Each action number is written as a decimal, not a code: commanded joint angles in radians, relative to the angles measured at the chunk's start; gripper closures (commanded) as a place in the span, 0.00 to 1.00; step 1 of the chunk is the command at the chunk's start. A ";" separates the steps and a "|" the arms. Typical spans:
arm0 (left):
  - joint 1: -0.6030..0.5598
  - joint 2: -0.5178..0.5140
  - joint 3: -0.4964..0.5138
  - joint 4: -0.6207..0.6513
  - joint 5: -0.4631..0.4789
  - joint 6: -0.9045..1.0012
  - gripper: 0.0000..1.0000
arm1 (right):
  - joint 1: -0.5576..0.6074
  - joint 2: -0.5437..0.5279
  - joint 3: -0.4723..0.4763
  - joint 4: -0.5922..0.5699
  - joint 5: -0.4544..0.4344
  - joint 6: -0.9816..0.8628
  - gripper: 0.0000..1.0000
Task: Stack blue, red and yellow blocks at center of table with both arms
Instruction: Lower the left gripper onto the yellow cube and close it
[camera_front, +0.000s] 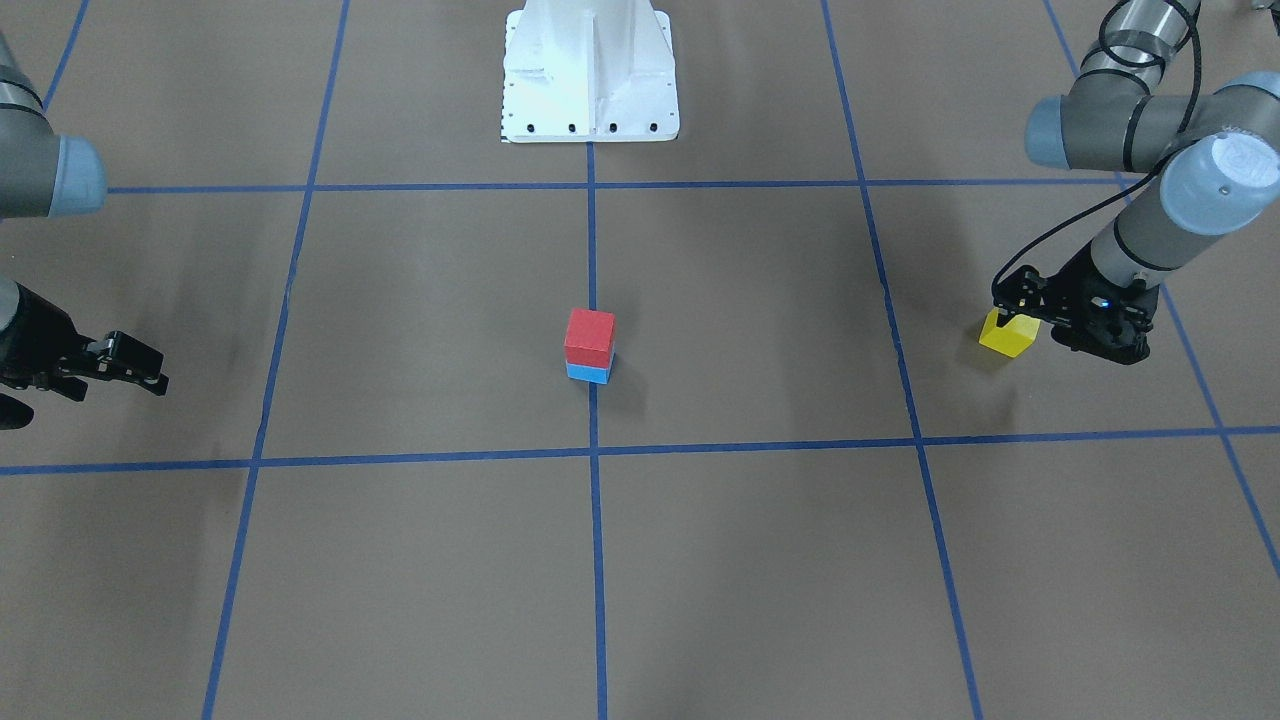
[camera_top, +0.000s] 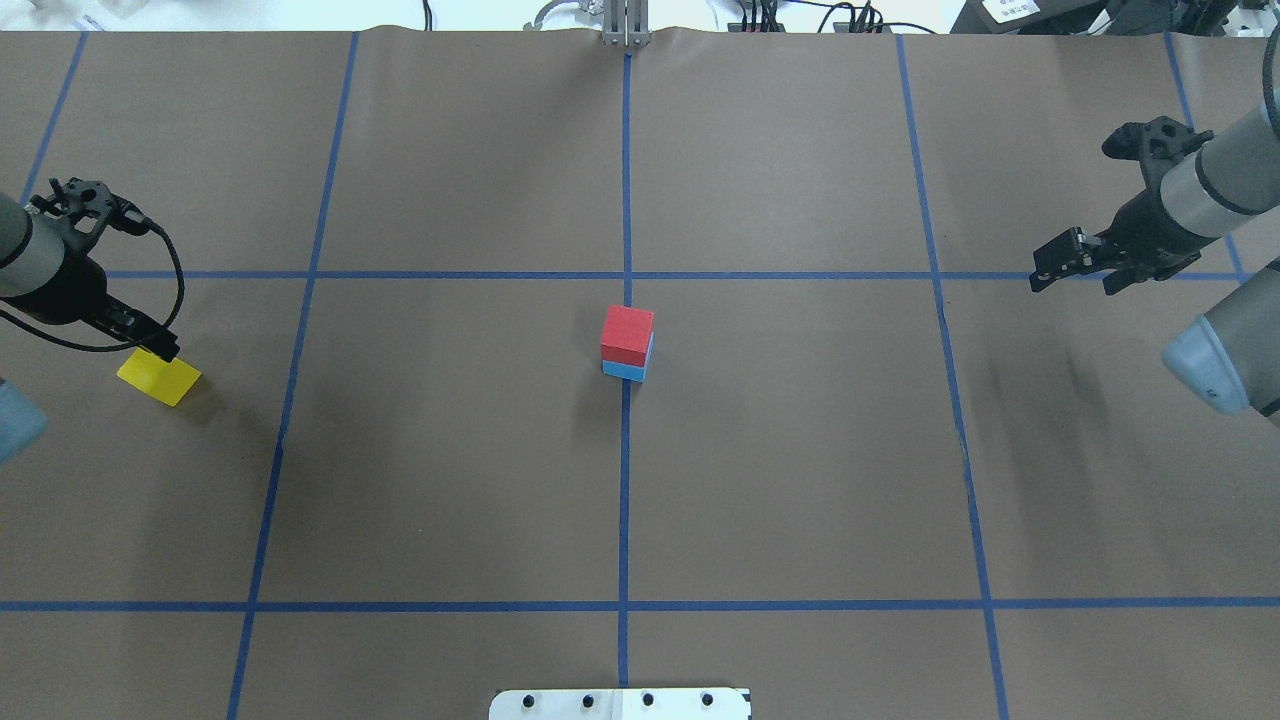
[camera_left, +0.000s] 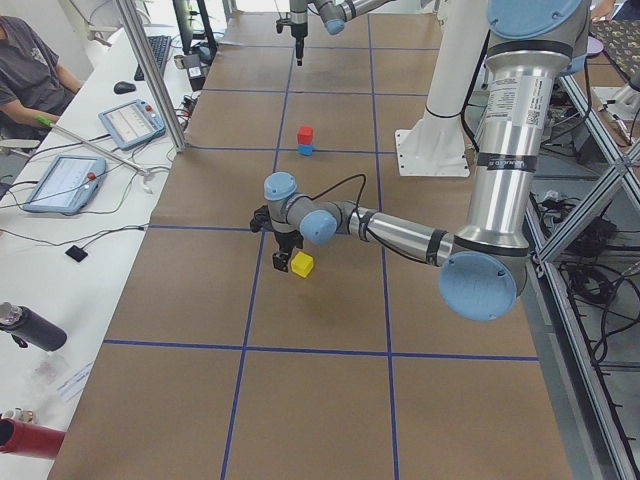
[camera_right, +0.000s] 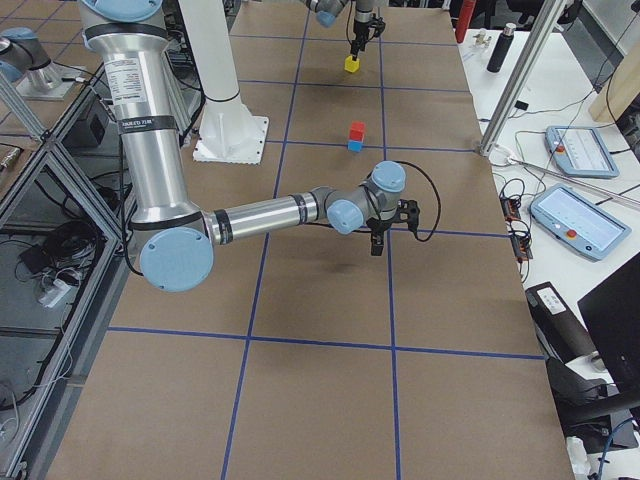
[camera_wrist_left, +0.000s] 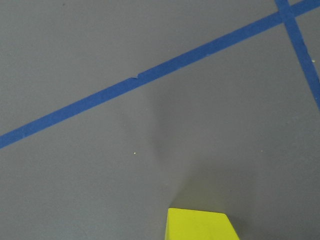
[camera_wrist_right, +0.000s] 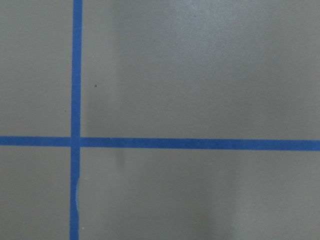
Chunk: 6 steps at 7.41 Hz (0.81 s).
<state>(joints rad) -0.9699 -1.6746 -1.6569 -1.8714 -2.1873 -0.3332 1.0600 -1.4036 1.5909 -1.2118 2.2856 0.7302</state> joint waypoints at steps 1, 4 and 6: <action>0.025 0.000 0.011 -0.015 -0.002 -0.001 0.00 | 0.000 0.000 0.000 0.000 0.002 0.000 0.00; 0.045 0.001 0.019 -0.015 0.000 0.002 0.00 | 0.000 0.000 0.000 0.000 0.000 0.000 0.00; 0.059 0.001 0.029 -0.015 -0.002 0.000 0.02 | -0.002 0.000 0.000 0.000 0.002 0.000 0.00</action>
<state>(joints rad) -0.9189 -1.6745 -1.6321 -1.8868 -2.1886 -0.3334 1.0596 -1.4036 1.5908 -1.2118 2.2866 0.7302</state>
